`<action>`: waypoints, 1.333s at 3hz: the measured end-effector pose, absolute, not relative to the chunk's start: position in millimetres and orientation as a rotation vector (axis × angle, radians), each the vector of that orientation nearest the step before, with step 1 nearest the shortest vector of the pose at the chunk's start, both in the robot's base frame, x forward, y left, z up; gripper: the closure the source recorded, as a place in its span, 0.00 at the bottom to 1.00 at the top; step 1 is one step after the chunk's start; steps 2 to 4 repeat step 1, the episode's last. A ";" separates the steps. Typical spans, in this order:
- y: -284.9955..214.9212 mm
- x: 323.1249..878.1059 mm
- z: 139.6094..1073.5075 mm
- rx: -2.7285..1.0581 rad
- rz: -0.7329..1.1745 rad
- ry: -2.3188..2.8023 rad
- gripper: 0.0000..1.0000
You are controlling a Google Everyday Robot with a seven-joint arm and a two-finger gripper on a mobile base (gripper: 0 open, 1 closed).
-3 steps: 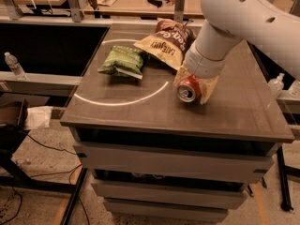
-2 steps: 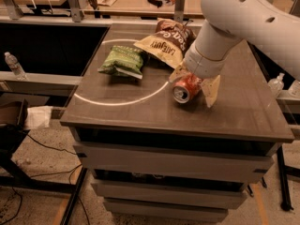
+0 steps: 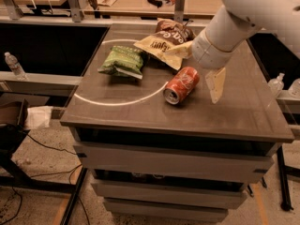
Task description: Knock coke can over
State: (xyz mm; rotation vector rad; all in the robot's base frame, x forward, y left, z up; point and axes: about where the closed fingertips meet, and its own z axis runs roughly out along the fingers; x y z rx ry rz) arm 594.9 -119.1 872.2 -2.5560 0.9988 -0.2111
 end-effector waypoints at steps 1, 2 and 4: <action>-129.5 602.9 898.2 -2.329 -0.118 1.168 0.00; -129.5 602.9 898.2 -2.329 -0.118 1.168 0.00; -129.5 602.9 898.2 -2.329 -0.118 1.168 0.00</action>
Offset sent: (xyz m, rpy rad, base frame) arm 0.0000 0.0000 0.0000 0.0000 0.0000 0.0000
